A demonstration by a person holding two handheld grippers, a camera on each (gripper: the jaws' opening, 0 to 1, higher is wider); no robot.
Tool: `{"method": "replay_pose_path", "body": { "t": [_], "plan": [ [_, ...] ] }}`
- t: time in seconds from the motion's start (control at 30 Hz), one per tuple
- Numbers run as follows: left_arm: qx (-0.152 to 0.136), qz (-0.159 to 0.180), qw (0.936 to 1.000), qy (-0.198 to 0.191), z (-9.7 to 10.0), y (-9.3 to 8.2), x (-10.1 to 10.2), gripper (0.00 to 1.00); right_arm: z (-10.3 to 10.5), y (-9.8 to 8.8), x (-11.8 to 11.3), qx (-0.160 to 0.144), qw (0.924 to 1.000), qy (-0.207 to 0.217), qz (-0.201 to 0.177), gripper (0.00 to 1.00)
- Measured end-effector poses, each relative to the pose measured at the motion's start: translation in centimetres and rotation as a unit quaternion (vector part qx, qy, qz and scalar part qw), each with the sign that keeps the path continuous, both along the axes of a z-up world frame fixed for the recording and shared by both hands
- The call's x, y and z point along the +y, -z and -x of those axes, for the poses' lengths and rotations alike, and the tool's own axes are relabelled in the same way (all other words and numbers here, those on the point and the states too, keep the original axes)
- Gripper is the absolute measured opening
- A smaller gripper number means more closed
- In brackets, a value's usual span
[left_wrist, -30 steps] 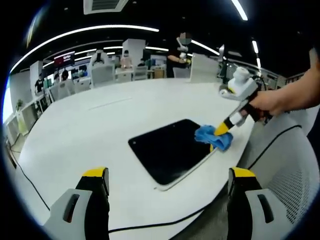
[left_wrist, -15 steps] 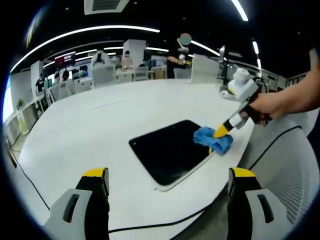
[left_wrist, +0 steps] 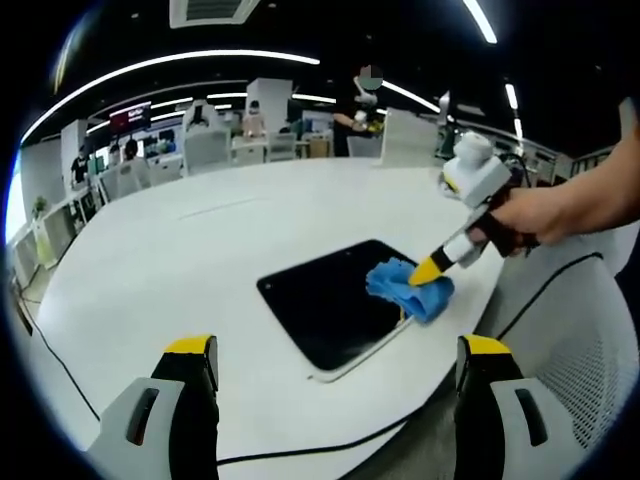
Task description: Wipe the mirror surface with the cleaning cloth until all visible marks leave the cleaned area.
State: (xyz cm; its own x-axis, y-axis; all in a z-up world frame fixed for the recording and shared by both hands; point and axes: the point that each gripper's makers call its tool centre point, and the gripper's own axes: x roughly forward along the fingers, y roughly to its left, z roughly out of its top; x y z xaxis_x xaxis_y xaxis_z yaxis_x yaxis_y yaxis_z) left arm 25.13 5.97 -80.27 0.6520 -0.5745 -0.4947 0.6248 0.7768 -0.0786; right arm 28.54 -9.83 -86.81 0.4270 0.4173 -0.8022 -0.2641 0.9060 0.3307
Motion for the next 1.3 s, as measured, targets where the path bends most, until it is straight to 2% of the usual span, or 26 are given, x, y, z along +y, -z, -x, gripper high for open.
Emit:
{"method": "replay_pose_path", "body": {
  "t": [0.37, 0.97, 1.3],
  "plan": [
    [0.000, -0.001, 1.0000, 0.005, 0.1, 0.0, -0.1, 1.00, -0.3, 0.0, 3.4, -0.006, 0.9997, -0.025, 0.004, 0.00],
    [-0.004, -0.006, 1.0000, 0.005, 0.1, 0.0, 0.2, 1.00, -0.7, -0.1, 7.7, 0.005, 0.9993, -0.037, -0.010, 0.00],
    [-0.009, -0.009, 0.9999, 0.007, 0.1, -0.1, 0.2, 1.00, -0.9, -0.2, 10.4, -0.004, 0.9983, -0.058, -0.003, 0.00]
  ]
}}
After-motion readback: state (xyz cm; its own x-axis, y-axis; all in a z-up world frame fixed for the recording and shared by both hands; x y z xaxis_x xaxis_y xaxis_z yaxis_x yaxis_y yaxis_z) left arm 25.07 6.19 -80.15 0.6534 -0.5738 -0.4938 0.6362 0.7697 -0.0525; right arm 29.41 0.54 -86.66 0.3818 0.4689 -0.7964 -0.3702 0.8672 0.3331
